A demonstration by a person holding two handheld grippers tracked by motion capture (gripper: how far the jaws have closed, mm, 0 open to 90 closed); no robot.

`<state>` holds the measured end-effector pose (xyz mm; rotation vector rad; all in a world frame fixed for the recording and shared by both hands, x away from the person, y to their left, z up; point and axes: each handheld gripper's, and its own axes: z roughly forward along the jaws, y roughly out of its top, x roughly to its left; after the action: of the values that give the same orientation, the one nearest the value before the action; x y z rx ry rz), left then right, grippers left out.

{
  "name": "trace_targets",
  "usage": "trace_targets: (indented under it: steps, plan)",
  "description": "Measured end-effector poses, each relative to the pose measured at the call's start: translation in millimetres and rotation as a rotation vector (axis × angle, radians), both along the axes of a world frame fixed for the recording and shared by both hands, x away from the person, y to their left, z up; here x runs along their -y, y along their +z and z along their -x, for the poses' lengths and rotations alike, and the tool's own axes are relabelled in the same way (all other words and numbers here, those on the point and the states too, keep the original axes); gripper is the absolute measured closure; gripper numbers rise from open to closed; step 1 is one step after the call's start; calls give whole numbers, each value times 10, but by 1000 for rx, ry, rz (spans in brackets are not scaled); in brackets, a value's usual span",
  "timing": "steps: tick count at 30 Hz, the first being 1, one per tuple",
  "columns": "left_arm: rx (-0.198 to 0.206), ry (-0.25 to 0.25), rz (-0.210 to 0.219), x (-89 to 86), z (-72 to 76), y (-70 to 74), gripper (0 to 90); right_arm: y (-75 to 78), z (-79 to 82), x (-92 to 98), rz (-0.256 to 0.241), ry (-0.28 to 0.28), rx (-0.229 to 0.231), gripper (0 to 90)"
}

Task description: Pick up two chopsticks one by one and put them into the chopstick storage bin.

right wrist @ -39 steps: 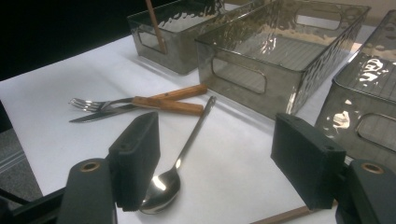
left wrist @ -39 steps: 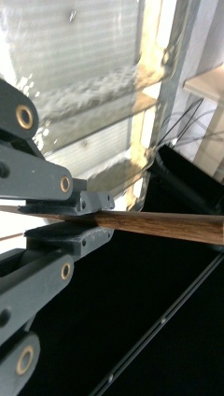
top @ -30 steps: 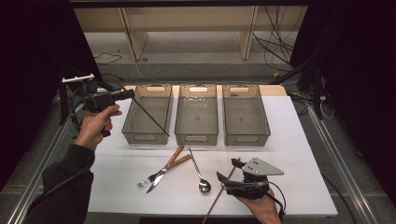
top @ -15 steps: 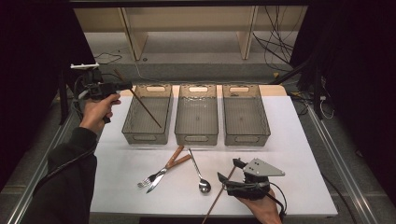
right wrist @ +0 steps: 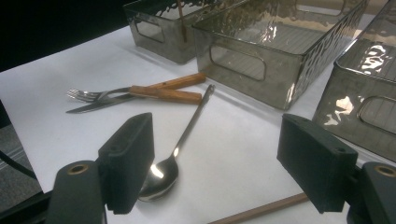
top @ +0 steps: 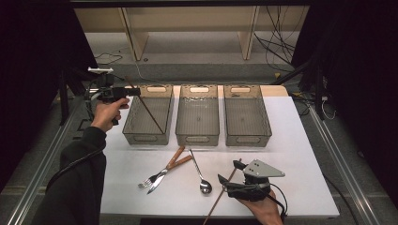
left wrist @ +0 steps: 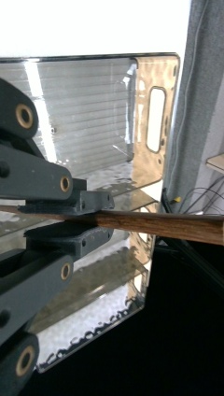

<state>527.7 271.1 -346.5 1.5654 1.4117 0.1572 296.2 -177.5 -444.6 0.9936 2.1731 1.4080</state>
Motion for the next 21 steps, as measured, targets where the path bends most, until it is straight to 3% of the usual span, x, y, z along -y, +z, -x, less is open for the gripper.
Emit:
trace_targets:
  steps: [21]
  plan:
    - [-62,-19,4,141,-118,-199,829,-2,0,11,0,4,-1,278]
